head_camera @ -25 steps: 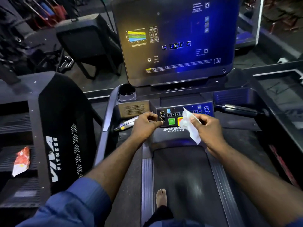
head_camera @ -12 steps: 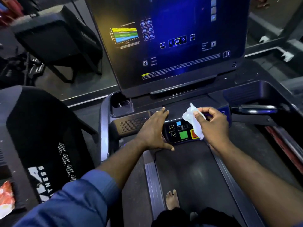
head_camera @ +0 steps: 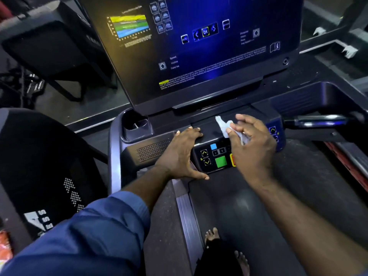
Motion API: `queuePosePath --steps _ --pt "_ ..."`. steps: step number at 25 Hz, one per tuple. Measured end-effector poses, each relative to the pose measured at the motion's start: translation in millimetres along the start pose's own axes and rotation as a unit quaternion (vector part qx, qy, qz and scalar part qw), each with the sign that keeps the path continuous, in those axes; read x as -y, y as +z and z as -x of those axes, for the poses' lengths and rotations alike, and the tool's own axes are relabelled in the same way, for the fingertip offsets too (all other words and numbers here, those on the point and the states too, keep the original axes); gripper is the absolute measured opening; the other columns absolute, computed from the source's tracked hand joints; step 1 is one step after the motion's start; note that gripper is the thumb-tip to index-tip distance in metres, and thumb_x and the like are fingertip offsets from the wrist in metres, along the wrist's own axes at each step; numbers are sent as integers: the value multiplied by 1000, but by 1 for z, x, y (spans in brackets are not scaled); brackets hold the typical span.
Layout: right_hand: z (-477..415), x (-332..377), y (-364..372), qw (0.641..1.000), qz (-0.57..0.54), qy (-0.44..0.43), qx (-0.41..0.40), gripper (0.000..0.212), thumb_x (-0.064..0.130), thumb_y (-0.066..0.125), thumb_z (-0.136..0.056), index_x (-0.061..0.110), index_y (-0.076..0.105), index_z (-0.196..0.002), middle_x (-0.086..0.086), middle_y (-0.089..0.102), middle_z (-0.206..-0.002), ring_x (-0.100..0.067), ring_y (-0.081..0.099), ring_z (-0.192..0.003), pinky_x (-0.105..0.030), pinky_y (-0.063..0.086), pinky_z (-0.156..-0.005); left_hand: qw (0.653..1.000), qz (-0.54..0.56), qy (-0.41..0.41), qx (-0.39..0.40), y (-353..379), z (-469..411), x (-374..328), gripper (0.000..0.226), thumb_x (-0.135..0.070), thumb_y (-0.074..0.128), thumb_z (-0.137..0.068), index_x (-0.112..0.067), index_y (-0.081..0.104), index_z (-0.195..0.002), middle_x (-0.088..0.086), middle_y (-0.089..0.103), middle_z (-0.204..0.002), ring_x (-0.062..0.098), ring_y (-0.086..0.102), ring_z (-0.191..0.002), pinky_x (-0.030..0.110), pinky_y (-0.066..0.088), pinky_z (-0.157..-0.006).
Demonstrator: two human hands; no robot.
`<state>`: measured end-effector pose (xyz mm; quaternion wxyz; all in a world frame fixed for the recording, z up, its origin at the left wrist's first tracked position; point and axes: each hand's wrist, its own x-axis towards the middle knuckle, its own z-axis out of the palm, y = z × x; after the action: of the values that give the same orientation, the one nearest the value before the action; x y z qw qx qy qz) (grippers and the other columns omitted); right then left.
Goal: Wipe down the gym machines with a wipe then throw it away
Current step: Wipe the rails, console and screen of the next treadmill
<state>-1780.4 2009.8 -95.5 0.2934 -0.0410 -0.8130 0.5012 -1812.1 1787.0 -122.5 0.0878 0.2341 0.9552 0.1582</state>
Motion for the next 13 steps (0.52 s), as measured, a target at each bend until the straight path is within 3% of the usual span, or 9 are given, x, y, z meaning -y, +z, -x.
queuePosePath --steps 3,5,8,13 --pt "23 -3 31 997 16 -74 -6 14 0 77 -90 2 79 -103 -10 71 -119 -22 67 -108 -22 54 -96 999 9 24 -23 4 -4 9 141 -80 89 -50 -19 26 -161 2 27 -168 21 19 -159 56 21 -128" --pt "43 -9 50 989 48 -130 51 19 -1 75 -91 1 78 -110 -10 72 -121 -25 64 -114 -36 54 -100 999 21 36 -34 7 -5 16 137 -73 93 -53 -17 30 -161 5 30 -167 23 22 -158 55 25 -126" --pt "65 -26 59 973 84 -182 113 32 2 67 -99 -1 70 -130 -14 65 -140 -27 55 -137 -44 45 -115 998 5 36 -42 9 -4 18 129 -67 94 -58 -16 32 -160 5 30 -168 21 21 -159 53 22 -128" --pt "90 -36 48 923 233 -200 234 73 47 51 -107 6 28 -162 -10 20 -172 -26 16 -160 -47 22 -128 999 -8 20 -26 11 -4 20 131 -65 93 -61 -16 27 -163 2 26 -171 16 12 -161 47 8 -132"
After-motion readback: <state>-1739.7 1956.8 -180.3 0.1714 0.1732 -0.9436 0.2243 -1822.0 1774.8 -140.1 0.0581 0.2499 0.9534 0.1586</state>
